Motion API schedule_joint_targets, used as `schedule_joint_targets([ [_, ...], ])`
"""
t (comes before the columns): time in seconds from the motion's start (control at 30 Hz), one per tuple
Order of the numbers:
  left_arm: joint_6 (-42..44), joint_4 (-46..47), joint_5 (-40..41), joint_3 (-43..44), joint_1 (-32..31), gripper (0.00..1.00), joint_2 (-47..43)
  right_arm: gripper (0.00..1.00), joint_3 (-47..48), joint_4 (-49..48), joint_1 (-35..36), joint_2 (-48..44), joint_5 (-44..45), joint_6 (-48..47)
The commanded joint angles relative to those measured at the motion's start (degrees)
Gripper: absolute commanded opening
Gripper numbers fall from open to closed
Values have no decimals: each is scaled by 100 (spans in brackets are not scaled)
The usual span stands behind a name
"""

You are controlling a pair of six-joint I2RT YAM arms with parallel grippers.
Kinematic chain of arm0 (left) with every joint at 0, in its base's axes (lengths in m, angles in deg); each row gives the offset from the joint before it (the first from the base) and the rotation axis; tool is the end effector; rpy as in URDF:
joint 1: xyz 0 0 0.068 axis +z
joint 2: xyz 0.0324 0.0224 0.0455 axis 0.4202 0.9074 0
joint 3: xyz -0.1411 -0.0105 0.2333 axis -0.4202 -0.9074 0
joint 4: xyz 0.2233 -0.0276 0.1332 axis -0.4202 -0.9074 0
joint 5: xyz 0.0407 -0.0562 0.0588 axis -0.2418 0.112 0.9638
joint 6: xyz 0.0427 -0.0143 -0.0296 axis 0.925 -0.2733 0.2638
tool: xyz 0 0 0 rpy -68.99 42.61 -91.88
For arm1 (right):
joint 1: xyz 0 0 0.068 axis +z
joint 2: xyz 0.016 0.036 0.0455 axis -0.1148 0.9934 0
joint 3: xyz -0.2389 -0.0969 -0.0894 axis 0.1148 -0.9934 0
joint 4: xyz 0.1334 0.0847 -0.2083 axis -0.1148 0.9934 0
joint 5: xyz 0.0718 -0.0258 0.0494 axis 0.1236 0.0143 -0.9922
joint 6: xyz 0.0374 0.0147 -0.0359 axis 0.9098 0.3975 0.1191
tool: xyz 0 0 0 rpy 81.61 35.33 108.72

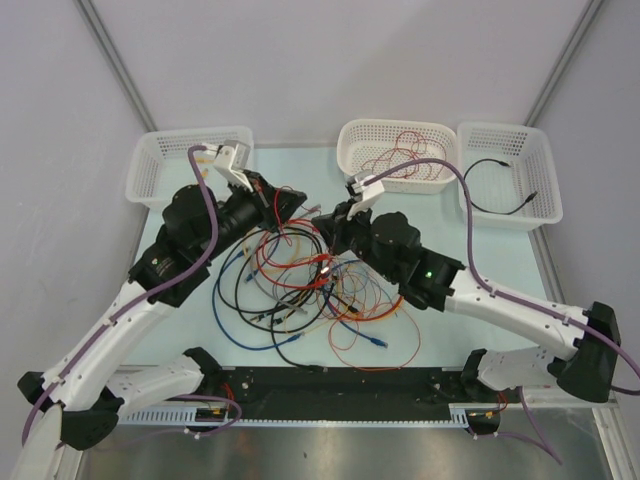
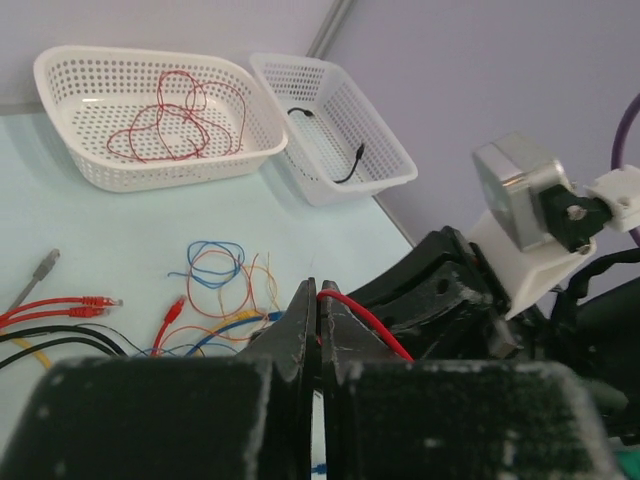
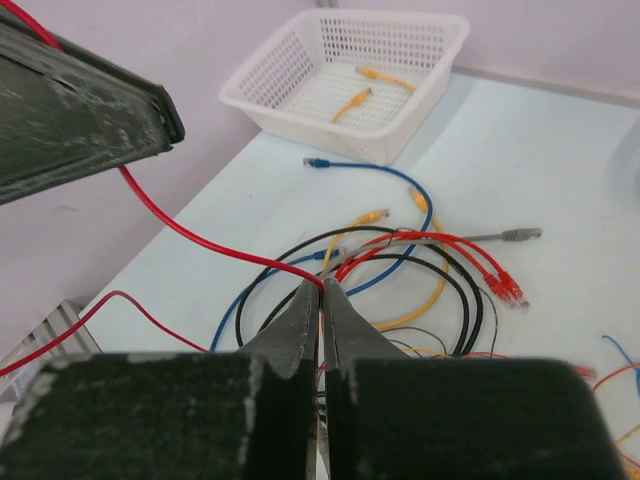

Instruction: Untangle the cables

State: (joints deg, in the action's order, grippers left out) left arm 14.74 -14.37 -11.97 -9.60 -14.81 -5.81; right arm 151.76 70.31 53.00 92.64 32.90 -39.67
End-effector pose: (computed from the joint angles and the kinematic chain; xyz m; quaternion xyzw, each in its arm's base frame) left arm 0.1565 -0.1329 0.4467 0.0938 0.7174 -0.4066 0.5578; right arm 0.1612 0.2554 0.3734 -0.1759 0.7092 0.3373 0.5936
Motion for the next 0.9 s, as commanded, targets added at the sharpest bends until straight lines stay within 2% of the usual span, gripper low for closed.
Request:
schedule_joint_targets([
  [0.0,41,113,370,-213,28,1,-345,0,56,-157,-18,-927,288,-159],
  [0.13,41,87,791,-451,55,2,-485,0,538,344,-158,-1350,464,-352],
  [0.2,6,52,950,-592,81,8,-564,0,958,590,-159,-1439,639,-571],
  [0.3,-3,-19,1266,-802,125,11,-713,0,1617,933,-159,-1492,850,-809],
  [0.37,-47,-54,1573,-986,143,28,-819,0,2040,1144,-159,-1422,930,-1064],
  [0.4,-64,-71,1679,-1049,160,40,-915,0,2243,1214,-159,-1387,974,-1151],
  [0.43,-117,-63,1758,-1119,178,67,-968,0,2697,1293,-159,-1325,983,-1283],
  [0.47,-152,-54,1881,-1250,195,82,-995,0,2910,1477,-159,-1194,1035,-1354],
  [0.5,-187,-54,1926,-1312,222,95,-1030,0,3087,1566,-150,-1106,1053,-1424],
  [0.53,-231,-54,1943,-1356,239,100,-1074,0,3376,1636,-158,-1053,1062,-1477],
  [0.77,-372,-414,2102,-1611,327,100,-916,0,4027,1865,-193,-561,1378,-1890],
  [0.87,-451,-493,2040,-1804,336,100,-968,0,4370,2067,-483,-262,1387,-1742],
])
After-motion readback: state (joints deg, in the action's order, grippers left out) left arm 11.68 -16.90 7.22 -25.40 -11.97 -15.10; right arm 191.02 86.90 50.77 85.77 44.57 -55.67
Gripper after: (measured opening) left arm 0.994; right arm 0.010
